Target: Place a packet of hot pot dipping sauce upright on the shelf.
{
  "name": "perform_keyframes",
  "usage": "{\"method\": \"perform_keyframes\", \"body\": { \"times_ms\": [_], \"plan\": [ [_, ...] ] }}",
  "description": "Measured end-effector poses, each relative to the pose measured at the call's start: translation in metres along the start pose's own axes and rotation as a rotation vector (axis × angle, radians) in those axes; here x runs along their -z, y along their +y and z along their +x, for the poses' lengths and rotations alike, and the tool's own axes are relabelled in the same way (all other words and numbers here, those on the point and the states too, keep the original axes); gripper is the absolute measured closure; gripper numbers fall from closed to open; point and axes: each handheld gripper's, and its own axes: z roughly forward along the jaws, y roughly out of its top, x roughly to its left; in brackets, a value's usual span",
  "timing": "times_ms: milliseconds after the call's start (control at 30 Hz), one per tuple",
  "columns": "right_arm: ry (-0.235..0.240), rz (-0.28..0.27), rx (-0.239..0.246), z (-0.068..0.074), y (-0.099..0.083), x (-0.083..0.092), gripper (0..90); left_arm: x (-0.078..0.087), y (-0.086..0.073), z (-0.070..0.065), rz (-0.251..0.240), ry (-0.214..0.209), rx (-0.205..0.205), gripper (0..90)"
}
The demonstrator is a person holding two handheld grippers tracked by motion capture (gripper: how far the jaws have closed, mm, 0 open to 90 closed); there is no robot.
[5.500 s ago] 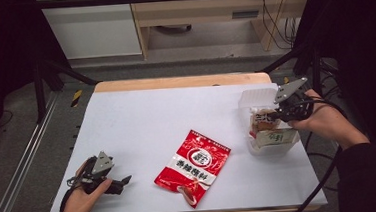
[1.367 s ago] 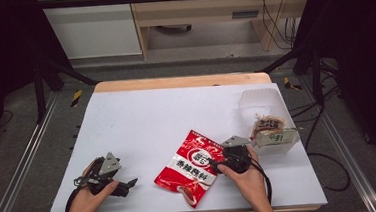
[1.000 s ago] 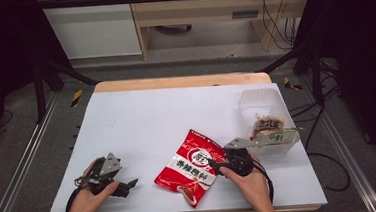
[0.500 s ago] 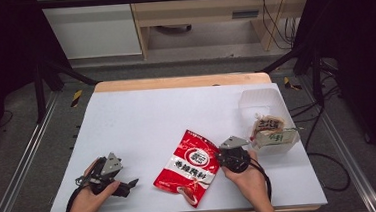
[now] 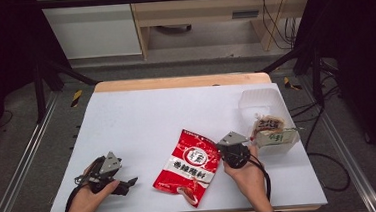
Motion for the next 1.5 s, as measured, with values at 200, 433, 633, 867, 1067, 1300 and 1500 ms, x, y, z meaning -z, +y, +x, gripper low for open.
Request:
{"method": "perform_keyframes", "body": {
  "times_ms": [200,433,633,867,1067,1300,1500],
  "plan": [
    [0.022,-0.037,0.07,0.003,0.026,-0.004,90.0,-0.002,0.007,0.001,-0.003,-0.006,-0.007,11.6],
    [0.022,-0.046,0.167,0.018,0.066,-0.015,90.0,0.004,0.023,0.005,-0.02,-0.004,-0.032,11.1],
    [0.038,-0.064,0.215,0.033,0.094,-0.025,90.0,0.006,0.04,0.009,-0.036,0.015,-0.046,11.5],
    [0.104,-0.111,0.245,0.052,0.111,-0.02,90.0,0.007,0.054,0.015,-0.056,0.002,-0.028,11.5],
    [0.126,-0.132,0.267,0.058,0.114,-0.011,90.0,0.01,0.064,0.018,-0.061,0.02,-0.04,11.7],
    [0.151,-0.165,0.286,0.061,0.113,0.002,90.0,0.015,0.069,0.019,-0.092,0.031,-0.046,12.3],
    [0.163,-0.174,0.307,0.064,0.114,0.008,90.0,0.013,0.072,0.023,-0.099,0.027,-0.041,13.4]
  ]
}}
